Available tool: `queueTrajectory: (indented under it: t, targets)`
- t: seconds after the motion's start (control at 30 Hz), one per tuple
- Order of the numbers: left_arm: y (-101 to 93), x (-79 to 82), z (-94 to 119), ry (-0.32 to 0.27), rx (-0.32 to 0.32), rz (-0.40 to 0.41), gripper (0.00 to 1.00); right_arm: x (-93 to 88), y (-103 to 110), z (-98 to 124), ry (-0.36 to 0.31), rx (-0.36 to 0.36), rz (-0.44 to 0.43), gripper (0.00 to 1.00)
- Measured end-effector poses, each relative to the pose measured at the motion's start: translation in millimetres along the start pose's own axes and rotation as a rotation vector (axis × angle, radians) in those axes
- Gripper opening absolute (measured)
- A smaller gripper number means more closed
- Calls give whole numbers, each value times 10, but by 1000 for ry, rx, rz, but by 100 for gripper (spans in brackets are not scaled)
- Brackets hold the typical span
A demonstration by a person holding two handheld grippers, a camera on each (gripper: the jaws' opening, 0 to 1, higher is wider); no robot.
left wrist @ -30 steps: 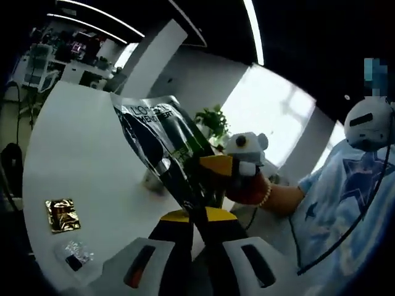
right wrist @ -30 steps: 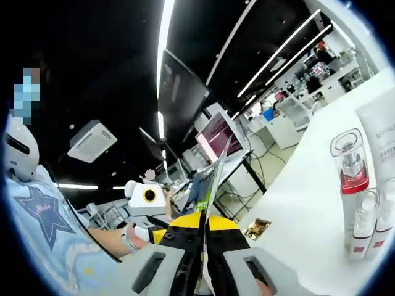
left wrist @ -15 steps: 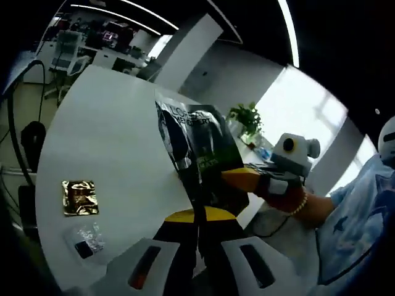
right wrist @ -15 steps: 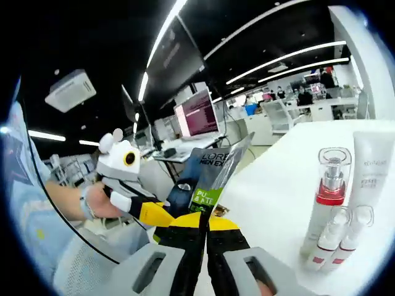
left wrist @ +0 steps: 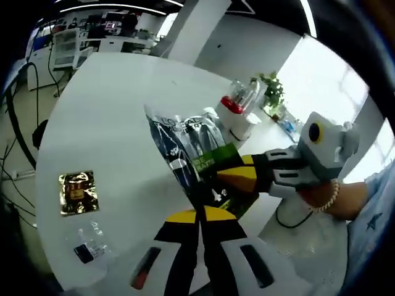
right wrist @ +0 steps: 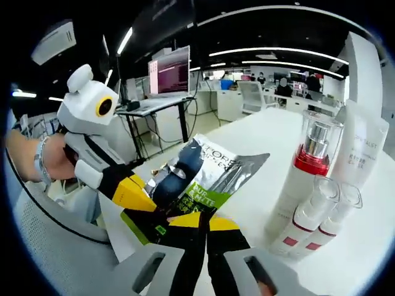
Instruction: Arrange the skincare products in the storage area until every visible bottle or jar stands upright without overlapping.
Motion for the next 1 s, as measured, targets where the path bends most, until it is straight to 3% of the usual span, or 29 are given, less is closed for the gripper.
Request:
queueTrajectory:
  t: [0.2,0.33,0.7,1.0]
  targets:
    - [125,-41,-134,31,24,-4,0,-98,-41,-140,59,-45,170,0]
    - [214,-29,-241,30,37,14,0,-119,-96,-219,81,-84,228,0]
    - [305,-101,-408,42,53,52,0,-208,-193,-288,135,-144,255,1]
    - [305,-90,-452,1,61,92,0,-96,-265,-147,104,-237,322,1]
Point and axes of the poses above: the point that each gripper's makers call its tool centre point, and the gripper's own axes: z roughly backward along the fingers, y roughly to its left, x roughly out of its top, the point moved 6 cm from there along z, roughly backward along the fingers, and after that the axes turned 11 degrees about -y, right-handed, at the moved point
